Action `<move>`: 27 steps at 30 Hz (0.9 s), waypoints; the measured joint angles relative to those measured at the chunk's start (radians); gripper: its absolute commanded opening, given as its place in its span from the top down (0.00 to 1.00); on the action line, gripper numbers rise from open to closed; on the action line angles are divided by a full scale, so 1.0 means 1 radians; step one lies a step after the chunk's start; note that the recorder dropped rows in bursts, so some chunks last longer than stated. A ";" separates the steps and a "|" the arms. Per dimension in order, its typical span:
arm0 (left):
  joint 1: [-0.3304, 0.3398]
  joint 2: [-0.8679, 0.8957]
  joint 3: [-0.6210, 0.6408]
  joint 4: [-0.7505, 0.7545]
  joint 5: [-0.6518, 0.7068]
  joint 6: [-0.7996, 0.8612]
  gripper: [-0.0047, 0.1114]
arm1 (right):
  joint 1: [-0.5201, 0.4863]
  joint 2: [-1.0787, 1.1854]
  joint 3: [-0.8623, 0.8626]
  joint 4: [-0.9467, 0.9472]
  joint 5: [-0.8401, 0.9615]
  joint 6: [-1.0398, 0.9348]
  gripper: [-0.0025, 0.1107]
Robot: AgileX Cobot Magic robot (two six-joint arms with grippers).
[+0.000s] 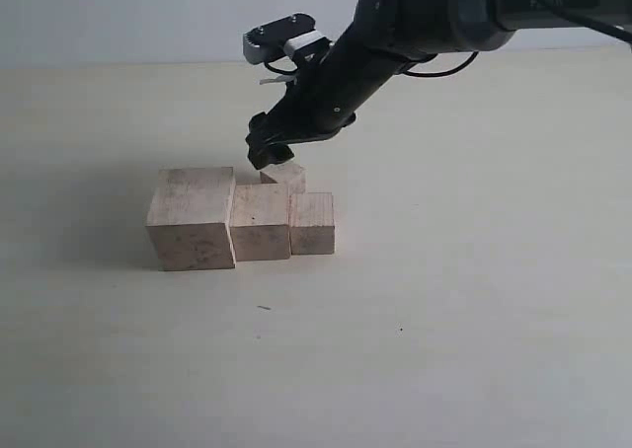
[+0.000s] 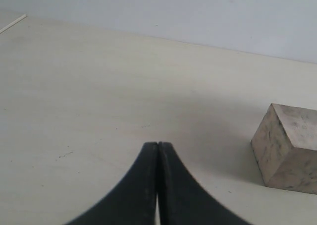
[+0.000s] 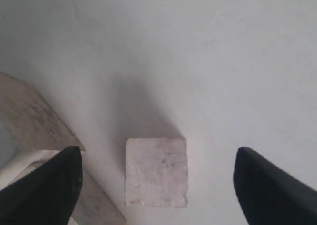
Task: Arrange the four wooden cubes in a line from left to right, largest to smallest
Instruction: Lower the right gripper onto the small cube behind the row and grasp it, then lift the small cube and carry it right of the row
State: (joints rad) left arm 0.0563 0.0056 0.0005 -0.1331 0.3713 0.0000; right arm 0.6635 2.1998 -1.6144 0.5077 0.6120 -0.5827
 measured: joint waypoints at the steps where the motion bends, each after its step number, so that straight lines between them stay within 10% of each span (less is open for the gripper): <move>1: 0.000 0.000 0.000 0.000 0.000 0.000 0.96 | 0.002 0.000 -0.002 0.000 -0.007 0.000 0.28; 19: 0.000 0.000 0.000 0.000 0.000 0.000 0.96 | 0.007 0.072 -0.011 0.000 -0.073 0.002 0.29; 27: 0.000 0.000 0.000 0.000 0.000 0.000 0.96 | 0.007 0.088 -0.011 -0.006 -0.074 0.050 0.88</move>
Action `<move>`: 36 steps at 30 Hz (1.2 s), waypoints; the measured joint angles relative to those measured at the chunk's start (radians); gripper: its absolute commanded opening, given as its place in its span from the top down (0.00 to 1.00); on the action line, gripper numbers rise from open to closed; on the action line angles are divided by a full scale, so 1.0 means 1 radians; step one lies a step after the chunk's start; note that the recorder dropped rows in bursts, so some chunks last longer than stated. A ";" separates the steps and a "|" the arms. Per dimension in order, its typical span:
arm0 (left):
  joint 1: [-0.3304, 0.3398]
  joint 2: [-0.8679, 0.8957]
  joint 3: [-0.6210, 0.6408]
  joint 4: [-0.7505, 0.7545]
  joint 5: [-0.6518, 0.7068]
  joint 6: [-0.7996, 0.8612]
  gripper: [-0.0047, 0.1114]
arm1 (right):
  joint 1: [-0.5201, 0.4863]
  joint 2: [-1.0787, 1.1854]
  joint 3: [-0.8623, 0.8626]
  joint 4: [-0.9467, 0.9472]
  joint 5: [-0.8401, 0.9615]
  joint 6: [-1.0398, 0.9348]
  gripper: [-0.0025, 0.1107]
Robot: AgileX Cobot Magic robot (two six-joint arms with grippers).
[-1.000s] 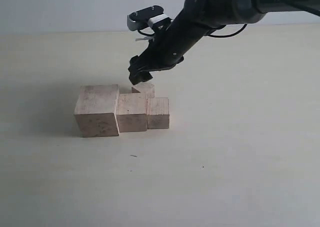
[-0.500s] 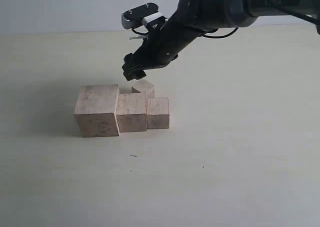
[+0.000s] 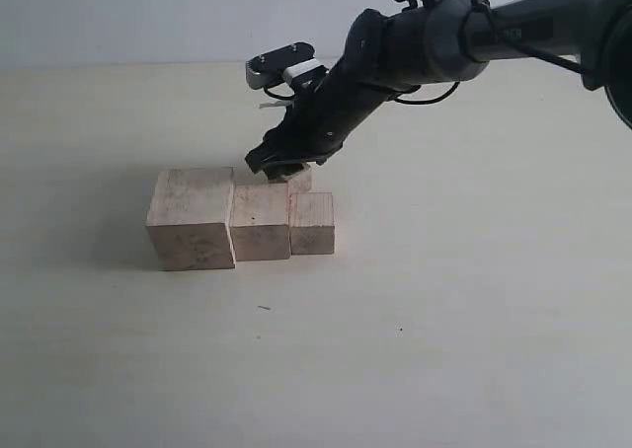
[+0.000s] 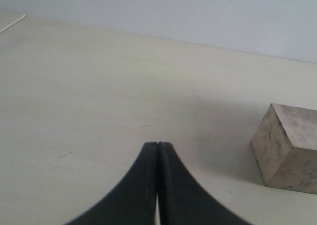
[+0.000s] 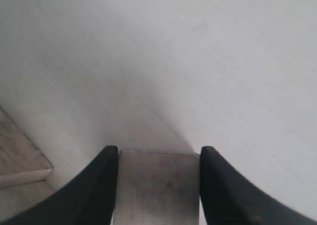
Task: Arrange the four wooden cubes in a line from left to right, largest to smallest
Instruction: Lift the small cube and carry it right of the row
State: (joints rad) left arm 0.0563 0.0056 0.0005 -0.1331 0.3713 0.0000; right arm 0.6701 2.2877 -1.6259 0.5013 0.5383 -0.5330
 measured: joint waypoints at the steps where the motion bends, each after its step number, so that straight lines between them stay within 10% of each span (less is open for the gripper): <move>1: 0.000 0.000 0.000 0.000 0.000 0.000 0.96 | 0.000 0.000 0.000 0.000 0.000 0.000 0.94; 26: 0.000 0.000 0.000 0.000 0.000 0.000 0.96 | -0.203 -0.305 0.083 -0.157 0.128 0.099 0.98; 36: 0.000 0.000 0.000 0.000 0.000 0.000 0.96 | -0.241 -0.383 0.284 0.020 0.339 -0.636 0.98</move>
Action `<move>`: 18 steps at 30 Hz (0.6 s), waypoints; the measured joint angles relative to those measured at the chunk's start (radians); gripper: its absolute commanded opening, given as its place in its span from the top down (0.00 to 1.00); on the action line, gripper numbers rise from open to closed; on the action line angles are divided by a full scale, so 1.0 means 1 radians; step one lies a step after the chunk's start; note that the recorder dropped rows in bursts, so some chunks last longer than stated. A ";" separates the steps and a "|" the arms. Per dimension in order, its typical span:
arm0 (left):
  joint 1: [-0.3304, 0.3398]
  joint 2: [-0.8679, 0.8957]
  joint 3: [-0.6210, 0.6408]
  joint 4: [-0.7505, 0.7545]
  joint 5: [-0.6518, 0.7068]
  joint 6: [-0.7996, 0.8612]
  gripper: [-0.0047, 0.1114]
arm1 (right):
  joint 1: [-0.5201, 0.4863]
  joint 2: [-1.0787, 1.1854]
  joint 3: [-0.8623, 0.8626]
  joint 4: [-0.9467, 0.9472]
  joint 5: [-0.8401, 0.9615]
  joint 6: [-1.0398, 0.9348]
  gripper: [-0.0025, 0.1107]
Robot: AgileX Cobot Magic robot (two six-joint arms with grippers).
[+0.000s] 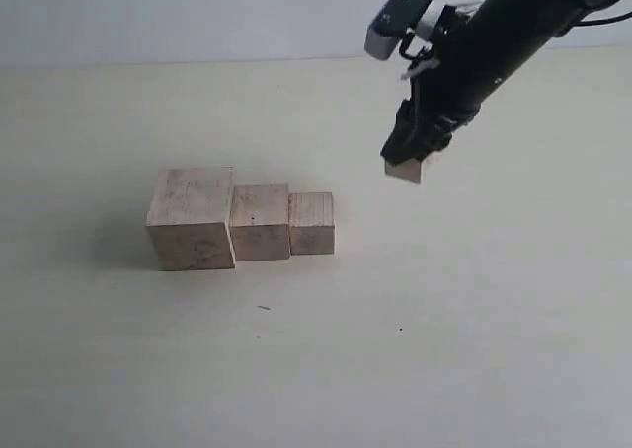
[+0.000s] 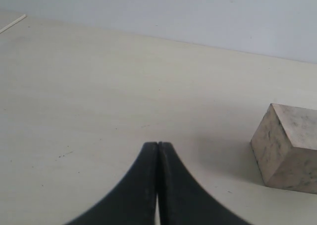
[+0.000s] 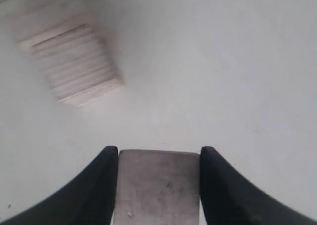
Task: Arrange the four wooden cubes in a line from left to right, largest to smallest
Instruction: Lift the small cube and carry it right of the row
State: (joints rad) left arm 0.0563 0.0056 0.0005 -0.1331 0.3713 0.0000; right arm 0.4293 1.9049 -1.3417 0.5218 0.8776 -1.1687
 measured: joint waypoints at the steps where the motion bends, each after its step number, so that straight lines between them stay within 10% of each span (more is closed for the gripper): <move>1: 0.000 0.000 0.000 0.000 0.000 0.000 0.96 | 0.000 0.002 0.005 0.022 0.025 -0.093 0.98; 18: 0.000 0.000 0.000 0.000 0.000 0.000 0.96 | 0.000 0.104 0.026 0.145 0.055 -0.522 0.98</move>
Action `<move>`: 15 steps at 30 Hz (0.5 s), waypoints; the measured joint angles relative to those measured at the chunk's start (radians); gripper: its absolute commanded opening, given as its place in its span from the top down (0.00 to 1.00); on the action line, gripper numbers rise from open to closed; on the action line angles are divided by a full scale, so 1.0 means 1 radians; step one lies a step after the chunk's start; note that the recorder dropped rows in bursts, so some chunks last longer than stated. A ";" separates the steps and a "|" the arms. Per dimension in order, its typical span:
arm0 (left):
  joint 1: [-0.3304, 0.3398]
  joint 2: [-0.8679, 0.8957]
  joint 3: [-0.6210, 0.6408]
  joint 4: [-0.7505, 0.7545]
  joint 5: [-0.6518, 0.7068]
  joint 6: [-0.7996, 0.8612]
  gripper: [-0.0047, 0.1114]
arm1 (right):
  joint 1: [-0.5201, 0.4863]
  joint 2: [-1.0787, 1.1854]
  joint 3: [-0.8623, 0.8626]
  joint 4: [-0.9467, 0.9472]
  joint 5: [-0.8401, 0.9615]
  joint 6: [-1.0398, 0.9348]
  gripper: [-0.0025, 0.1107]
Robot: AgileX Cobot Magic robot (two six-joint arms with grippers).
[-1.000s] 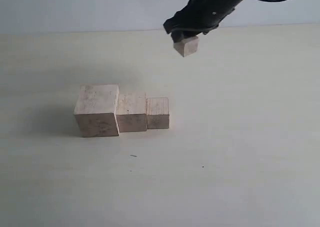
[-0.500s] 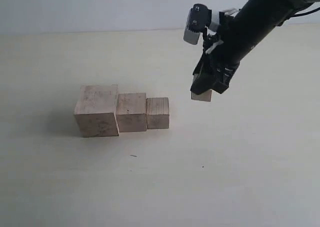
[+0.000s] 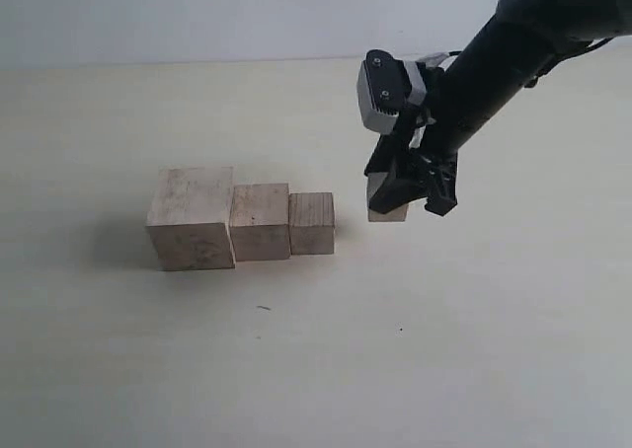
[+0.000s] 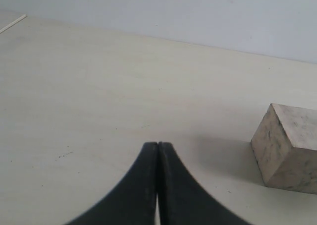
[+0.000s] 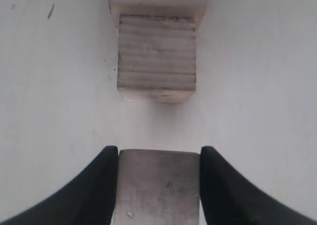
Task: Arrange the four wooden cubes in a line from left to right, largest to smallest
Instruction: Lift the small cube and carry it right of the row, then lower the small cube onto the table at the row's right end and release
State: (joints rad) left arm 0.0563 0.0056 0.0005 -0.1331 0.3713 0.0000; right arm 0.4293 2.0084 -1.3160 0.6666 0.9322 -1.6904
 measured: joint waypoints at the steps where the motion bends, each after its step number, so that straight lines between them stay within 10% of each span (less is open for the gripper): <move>1: 0.000 0.000 0.000 0.000 0.000 0.000 0.96 | 0.000 0.013 0.000 0.018 0.000 -0.015 0.98; 15: 0.000 0.000 0.000 0.000 0.000 0.000 0.96 | 0.000 0.110 0.000 0.149 -0.030 -0.113 0.98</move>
State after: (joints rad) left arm 0.0563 0.0056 0.0005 -0.1331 0.3713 0.0000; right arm 0.4293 2.1180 -1.3160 0.8153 0.9018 -1.8036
